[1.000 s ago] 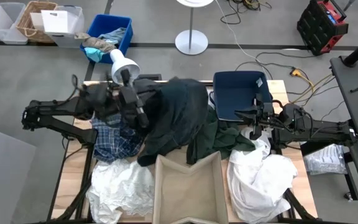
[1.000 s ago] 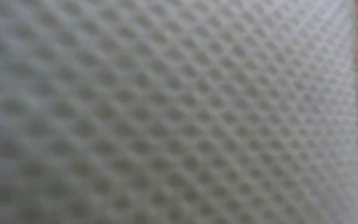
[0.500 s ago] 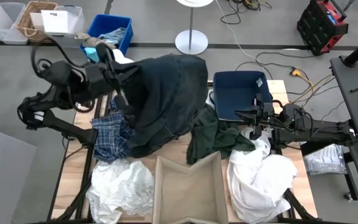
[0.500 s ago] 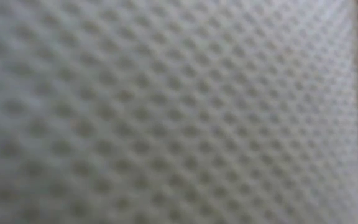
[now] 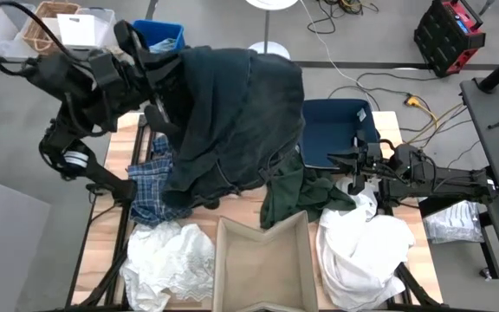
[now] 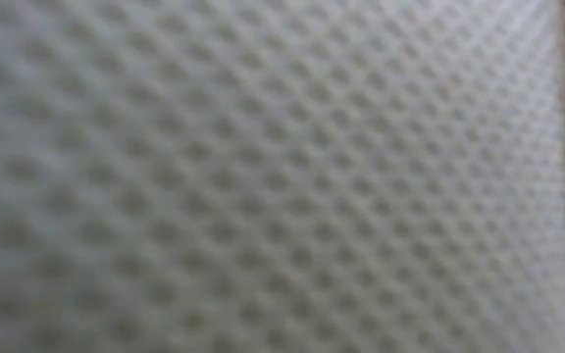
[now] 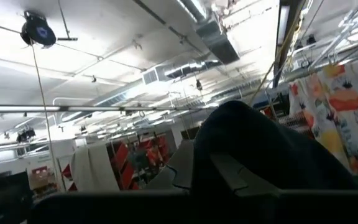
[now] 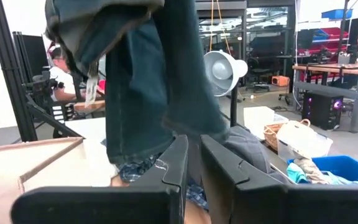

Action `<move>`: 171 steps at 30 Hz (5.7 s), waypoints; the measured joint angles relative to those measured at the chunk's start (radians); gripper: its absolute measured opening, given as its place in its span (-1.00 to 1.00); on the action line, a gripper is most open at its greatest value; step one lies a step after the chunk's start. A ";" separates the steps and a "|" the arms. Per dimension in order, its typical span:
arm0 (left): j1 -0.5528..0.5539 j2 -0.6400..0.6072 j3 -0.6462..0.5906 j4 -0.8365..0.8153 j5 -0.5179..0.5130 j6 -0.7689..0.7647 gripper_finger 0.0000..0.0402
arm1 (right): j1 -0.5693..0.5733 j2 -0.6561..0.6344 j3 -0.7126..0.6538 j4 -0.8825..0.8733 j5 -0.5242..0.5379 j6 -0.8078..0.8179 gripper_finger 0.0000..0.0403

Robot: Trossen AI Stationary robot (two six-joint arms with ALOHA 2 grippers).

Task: Sort clothes
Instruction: Put the dark blue pants into the brown laundry organizer

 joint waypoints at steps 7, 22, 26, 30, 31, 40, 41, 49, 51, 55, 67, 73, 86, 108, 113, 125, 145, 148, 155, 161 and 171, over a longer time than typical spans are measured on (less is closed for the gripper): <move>-0.001 -0.005 -0.027 0.169 0.065 0.027 -1.00 | 0.000 -0.002 0.000 0.000 0.001 0.000 -0.83; -0.014 0.007 0.029 0.182 0.198 -0.086 -1.00 | 0.000 -0.002 0.001 0.006 0.001 0.000 -0.83; -0.032 0.020 0.031 0.288 0.236 -0.161 -1.00 | 0.000 -0.002 0.001 0.008 0.003 0.000 -0.83; -0.060 0.054 0.031 0.451 0.278 -0.182 -1.00 | 0.000 -0.002 0.001 0.007 0.003 -0.003 -0.83; -0.066 0.063 0.031 0.484 0.279 -0.182 -1.00 | 0.000 -0.002 0.001 0.008 0.005 -0.005 -0.83; -0.141 0.167 0.040 0.743 0.277 -0.199 -1.00 | 0.000 -0.004 0.001 0.004 0.121 -0.032 -0.83; -0.150 0.176 0.038 0.770 0.277 -0.197 -1.00 | 0.000 -0.004 0.001 0.006 0.146 -0.036 -0.83; -0.224 0.243 0.045 0.993 0.284 -0.159 -1.00 | 0.000 -0.004 0.001 0.006 0.290 -0.044 -0.83; -0.238 0.262 0.045 1.022 0.307 -0.167 -1.00 | 0.000 -0.004 0.001 0.008 0.290 -0.052 -0.83; -0.271 0.300 0.045 1.070 0.327 -0.181 -1.00 | 0.000 -0.004 0.001 0.008 0.297 -0.052 -0.83; -0.391 0.334 0.044 0.809 0.258 -0.108 -0.96 | 0.000 -0.004 0.001 0.008 0.298 -0.052 -0.83; -0.437 0.322 0.044 0.571 -0.010 -0.007 -0.95 | 0.000 -0.004 0.001 0.004 0.297 -0.052 -0.83; -0.437 0.308 0.042 0.124 -0.159 -0.067 -0.98 | 0.000 -0.004 0.000 -0.006 0.297 -0.053 -0.83; -0.497 0.326 0.037 -0.623 -0.256 -0.596 -0.99 | 0.000 -0.003 0.000 -0.082 0.283 -0.040 -0.83; -0.531 0.328 0.036 -0.836 -0.256 -0.684 -0.99 | 0.000 -0.003 0.000 -0.081 0.283 -0.042 -0.83; -0.561 0.404 0.037 -1.140 -0.131 -0.828 -0.66 | 0.000 -0.002 0.000 -0.104 0.283 0.003 -0.83; -0.582 0.434 0.044 -1.271 0.010 -1.131 -0.23 | 0.000 -0.003 0.000 -0.091 0.284 -0.003 -0.83; -0.581 0.433 0.044 -1.271 -0.001 -1.158 -0.22 | 0.000 -0.003 0.000 -0.087 0.284 -0.011 -0.83; -0.583 0.425 0.043 -1.270 -0.051 -1.183 -0.22 | 0.000 -0.003 0.000 -0.064 0.284 -0.024 -0.83; -0.584 0.425 0.043 -1.270 -0.069 -1.177 -0.22 | 0.000 -0.003 0.000 -0.056 0.284 -0.038 -0.83; -0.584 0.425 0.042 -1.270 -0.103 -1.183 0.05 | 0.000 -0.003 0.000 -0.042 0.284 -0.040 -0.83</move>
